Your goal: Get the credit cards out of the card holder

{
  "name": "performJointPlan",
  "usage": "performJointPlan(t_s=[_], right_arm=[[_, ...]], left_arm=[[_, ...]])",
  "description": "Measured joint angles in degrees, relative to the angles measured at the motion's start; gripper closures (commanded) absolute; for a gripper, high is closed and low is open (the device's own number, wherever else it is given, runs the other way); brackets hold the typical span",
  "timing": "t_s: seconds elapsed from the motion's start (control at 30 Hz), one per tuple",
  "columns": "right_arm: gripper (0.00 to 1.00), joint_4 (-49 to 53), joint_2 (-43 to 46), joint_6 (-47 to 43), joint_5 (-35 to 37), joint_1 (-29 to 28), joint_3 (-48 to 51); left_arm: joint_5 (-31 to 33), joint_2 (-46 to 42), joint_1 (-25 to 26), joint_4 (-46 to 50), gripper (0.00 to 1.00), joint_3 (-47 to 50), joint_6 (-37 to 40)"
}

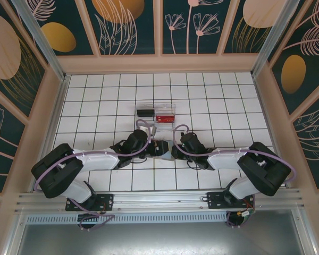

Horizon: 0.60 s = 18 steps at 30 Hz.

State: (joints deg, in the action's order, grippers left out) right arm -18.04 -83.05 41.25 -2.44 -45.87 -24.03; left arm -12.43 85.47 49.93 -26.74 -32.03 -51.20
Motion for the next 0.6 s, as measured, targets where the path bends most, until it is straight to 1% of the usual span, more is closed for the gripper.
performJointPlan(t_s=[0.1,0.2,0.4,0.6], right_arm=[[0.78,0.2,0.0,0.0,0.0,0.0,-0.1],[0.78,0.5,0.3,0.0,0.1,0.0,-0.2],[0.75,2.1,2.2,-0.1,1.2,-0.3,-0.7],[0.74,2.4,3.4,-0.2,1.5,-0.3,-1.4]], left_arm=[[-0.6,-2.0,0.0,0.1,0.37,0.0,0.0],[0.3,-5.8,0.0,1.4,0.37,0.2,0.2],[5.6,-12.6,0.0,5.9,0.36,0.7,2.1],[12.0,-13.9,-0.5,11.5,0.35,1.6,3.9]])
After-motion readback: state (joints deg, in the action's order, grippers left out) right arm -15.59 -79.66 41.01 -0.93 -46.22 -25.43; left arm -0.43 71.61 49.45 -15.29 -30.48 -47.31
